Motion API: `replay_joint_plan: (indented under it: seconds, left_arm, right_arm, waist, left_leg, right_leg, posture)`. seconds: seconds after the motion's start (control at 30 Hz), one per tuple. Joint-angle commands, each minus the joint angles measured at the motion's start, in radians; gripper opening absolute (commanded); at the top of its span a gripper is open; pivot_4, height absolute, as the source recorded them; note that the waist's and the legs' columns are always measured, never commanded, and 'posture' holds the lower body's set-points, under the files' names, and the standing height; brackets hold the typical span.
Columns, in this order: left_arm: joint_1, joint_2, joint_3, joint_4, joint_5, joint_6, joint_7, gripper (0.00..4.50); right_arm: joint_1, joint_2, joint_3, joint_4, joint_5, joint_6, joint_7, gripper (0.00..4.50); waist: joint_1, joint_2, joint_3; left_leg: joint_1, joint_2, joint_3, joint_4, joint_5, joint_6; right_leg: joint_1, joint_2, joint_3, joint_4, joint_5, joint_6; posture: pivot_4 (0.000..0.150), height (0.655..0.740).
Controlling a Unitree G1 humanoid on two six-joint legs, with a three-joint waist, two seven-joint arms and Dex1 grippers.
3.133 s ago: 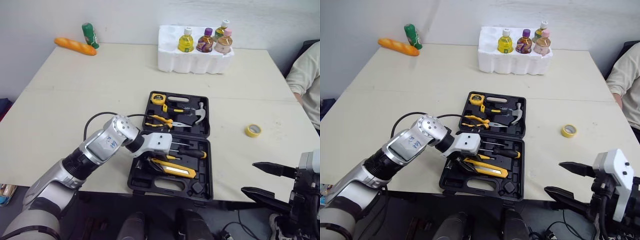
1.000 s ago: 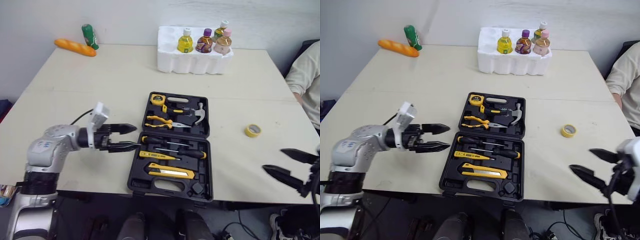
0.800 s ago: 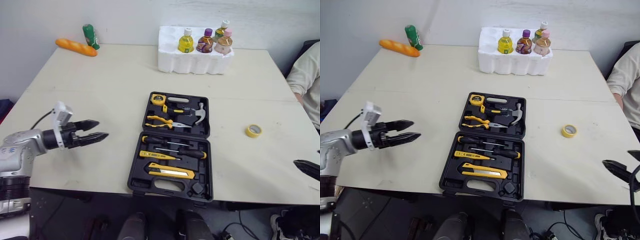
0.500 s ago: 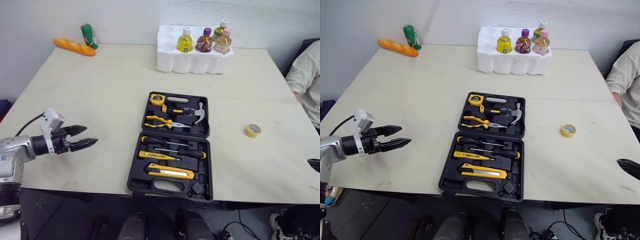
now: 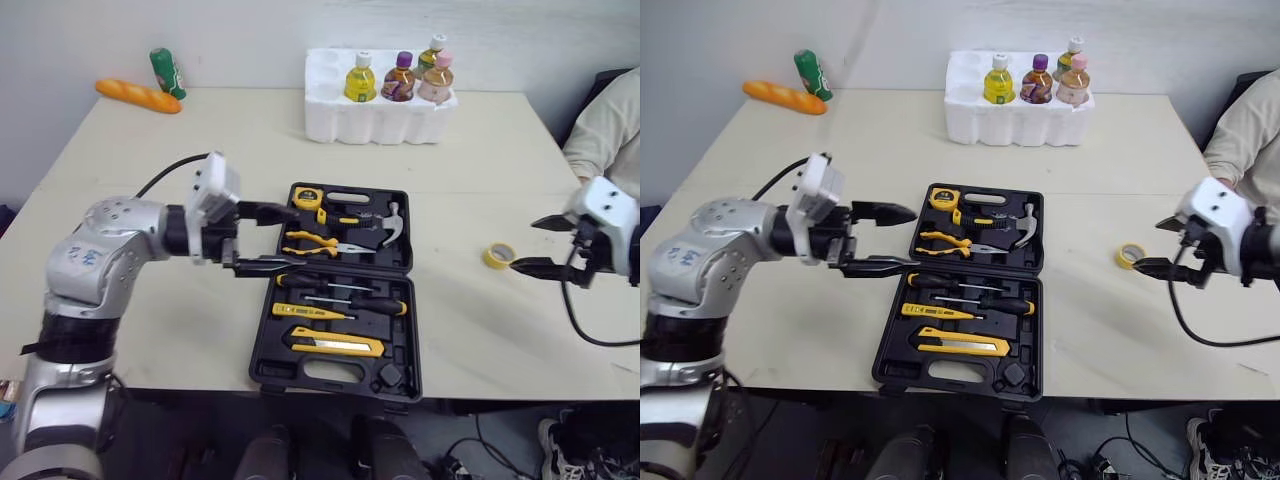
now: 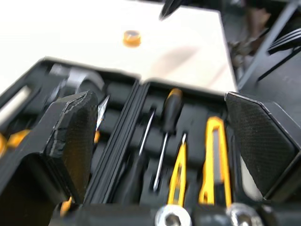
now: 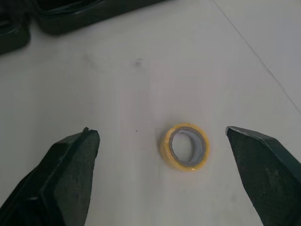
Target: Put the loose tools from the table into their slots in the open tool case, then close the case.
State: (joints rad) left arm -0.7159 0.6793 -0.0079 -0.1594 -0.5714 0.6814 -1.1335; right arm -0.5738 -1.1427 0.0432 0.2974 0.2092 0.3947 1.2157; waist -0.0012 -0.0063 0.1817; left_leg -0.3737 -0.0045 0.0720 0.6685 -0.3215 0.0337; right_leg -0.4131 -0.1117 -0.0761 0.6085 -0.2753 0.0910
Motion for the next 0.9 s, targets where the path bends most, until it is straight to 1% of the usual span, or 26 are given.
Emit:
replay_joint_plan:
  seconds: [0.03, 0.13, 0.3, 0.37, 0.57, 0.7, 0.8, 0.9]
  left_arm:
    - [-0.022, -0.01, 0.001, -0.048, -0.023, -0.017, -0.002, 4.49]
    - [-0.028, -0.008, 0.023, -0.039, -0.038, -0.025, -0.01, 4.49]
    - [-0.024, -0.002, 0.045, -0.048, -0.074, -0.004, -0.005, 4.49]
    - [-0.026, 0.002, 0.034, -0.053, -0.068, -0.012, -0.009, 4.49]
    - [-0.051, -0.031, 0.029, -0.048, -0.066, -0.044, 0.006, 4.49]
    - [-0.053, -0.033, 0.022, -0.051, -0.06, -0.052, 0.006, 4.49]
    - [-0.049, -0.035, 0.007, -0.057, -0.045, -0.059, 0.017, 4.5]
    - [-0.04, -0.035, -0.017, -0.052, -0.008, -0.091, 0.026, 4.5]
  right_arm:
    - [-0.059, 0.002, 0.065, 0.055, -0.079, -0.031, 0.05, 4.5]
    - [-0.103, 0.03, 0.114, 0.115, -0.149, -0.082, 0.029, 4.5]
    - [-0.158, 0.076, 0.145, 0.197, -0.198, -0.088, 0.035, 4.5]
    - [-0.186, 0.103, 0.16, 0.24, -0.226, -0.09, 0.031, 4.5]
    - [-0.271, 0.184, 0.185, 0.371, -0.278, -0.103, 0.011, 4.5]
    - [-0.291, 0.212, 0.204, 0.431, -0.313, -0.121, 0.014, 4.5]
    - [-0.298, 0.222, 0.202, 0.46, -0.321, -0.129, 0.009, 3.64]
    - [-0.294, 0.22, 0.196, 0.462, -0.323, -0.135, 0.014, 2.14]
  waist:
    - [0.002, 0.0, 0.0]
    - [0.0, 0.0, 0.0]
    - [-0.002, 0.0, 0.0]
    - [-0.004, 0.0, 0.0]
    - [-0.003, 0.0, 0.0]
    - [-0.003, 0.0, 0.0]
    - [-0.003, 0.0, 0.0]
    - [-0.003, 0.0, 0.0]
  left_leg:
    - [-0.001, 0.0, 0.0, 0.0, 0.0, 0.0]
    - [-0.001, 0.0, 0.0, 0.0, 0.0, 0.0]
    - [0.0, 0.0, 0.0, 0.002, 0.0, -0.001]
    - [0.0, 0.001, 0.0, 0.002, 0.001, -0.001]
    - [0.0, 0.001, 0.0, 0.003, 0.001, -0.002]
    - [0.0, 0.001, -0.001, 0.002, 0.001, -0.002]
    - [0.0, 0.001, -0.001, 0.003, 0.001, -0.002]
    - [0.0, 0.001, -0.001, 0.005, 0.001, -0.002]
  right_leg:
    - [0.0, 0.0, 0.0, 0.0, 0.0, 0.0]
    - [0.0, 0.0, -0.001, 0.0, 0.0, 0.0]
    - [0.0, 0.001, 0.0, 0.0, 0.0, 0.0]
    - [0.0, 0.001, 0.0, 0.002, 0.0, 0.0]
    - [0.0, 0.001, 0.0, 0.002, 0.0, 0.0]
    - [0.0, 0.001, 0.0, 0.002, 0.0, 0.0]
    - [0.0, 0.001, -0.001, 0.002, 0.0, 0.0]
    - [0.001, 0.001, 0.0, 0.003, 0.0, 0.0]
  posture:
    - [0.15, 0.7367]
    - [0.15, 0.7367]
    - [0.15, 0.7367]
    - [0.15, 0.7367]
    - [0.15, 0.7367]
    - [0.15, 0.7367]
    - [0.15, 0.7367]
    - [0.15, 0.7367]
